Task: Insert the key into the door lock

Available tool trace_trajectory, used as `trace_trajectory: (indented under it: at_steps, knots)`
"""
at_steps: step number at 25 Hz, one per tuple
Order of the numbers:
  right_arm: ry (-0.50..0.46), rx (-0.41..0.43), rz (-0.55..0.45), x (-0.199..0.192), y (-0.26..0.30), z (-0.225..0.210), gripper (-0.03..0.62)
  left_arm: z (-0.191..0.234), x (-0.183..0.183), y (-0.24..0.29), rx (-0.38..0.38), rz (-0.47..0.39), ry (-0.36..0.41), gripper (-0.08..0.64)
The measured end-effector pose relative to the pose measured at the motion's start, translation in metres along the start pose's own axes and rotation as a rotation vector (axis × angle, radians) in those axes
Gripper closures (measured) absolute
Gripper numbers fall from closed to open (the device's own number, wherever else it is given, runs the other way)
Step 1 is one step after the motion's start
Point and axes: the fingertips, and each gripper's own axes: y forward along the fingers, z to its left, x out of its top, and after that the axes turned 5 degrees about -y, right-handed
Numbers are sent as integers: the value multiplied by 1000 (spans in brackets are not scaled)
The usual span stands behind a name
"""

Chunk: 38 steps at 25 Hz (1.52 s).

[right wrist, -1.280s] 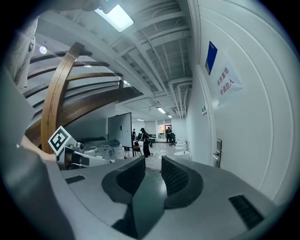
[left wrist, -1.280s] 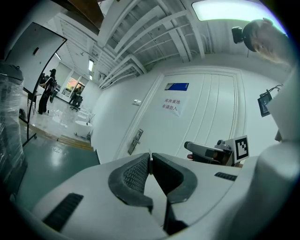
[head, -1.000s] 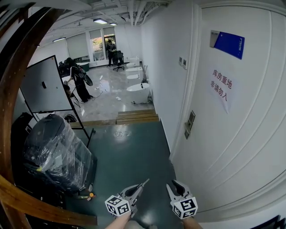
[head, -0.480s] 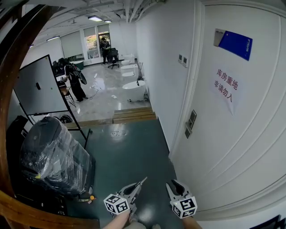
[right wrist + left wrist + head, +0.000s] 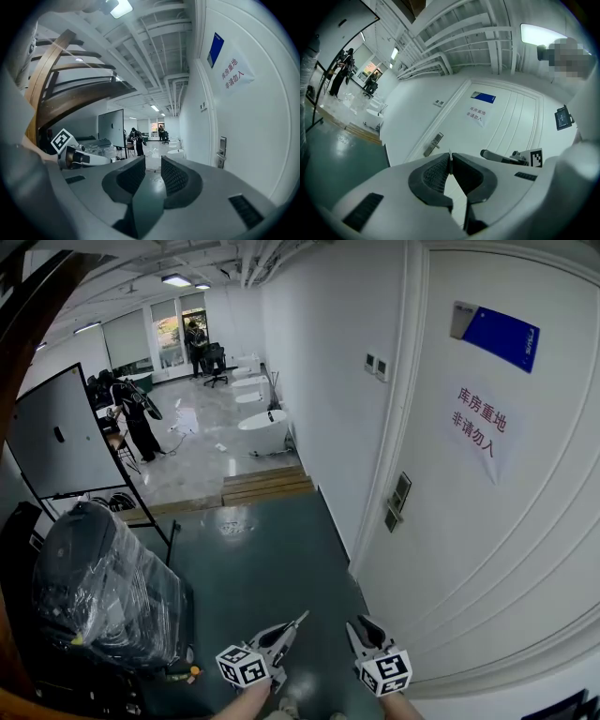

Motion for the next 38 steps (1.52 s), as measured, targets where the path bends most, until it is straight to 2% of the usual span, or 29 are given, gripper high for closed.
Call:
trace_trajectory:
  at_steps: [8, 21, 29, 38]
  knots:
    - [11, -52, -12, 1, 33, 17, 500, 35, 18, -6, -35, 43, 20, 528]
    - [19, -92, 26, -16, 49, 20, 500, 68, 23, -8, -18, 50, -4, 528]
    - [37, -60, 35, -19, 75, -1, 500, 80, 31, 12, 12, 43, -11, 528]
    - [36, -27, 13, 1, 111, -53, 500, 90, 61, 60, 47, 29, 13, 528]
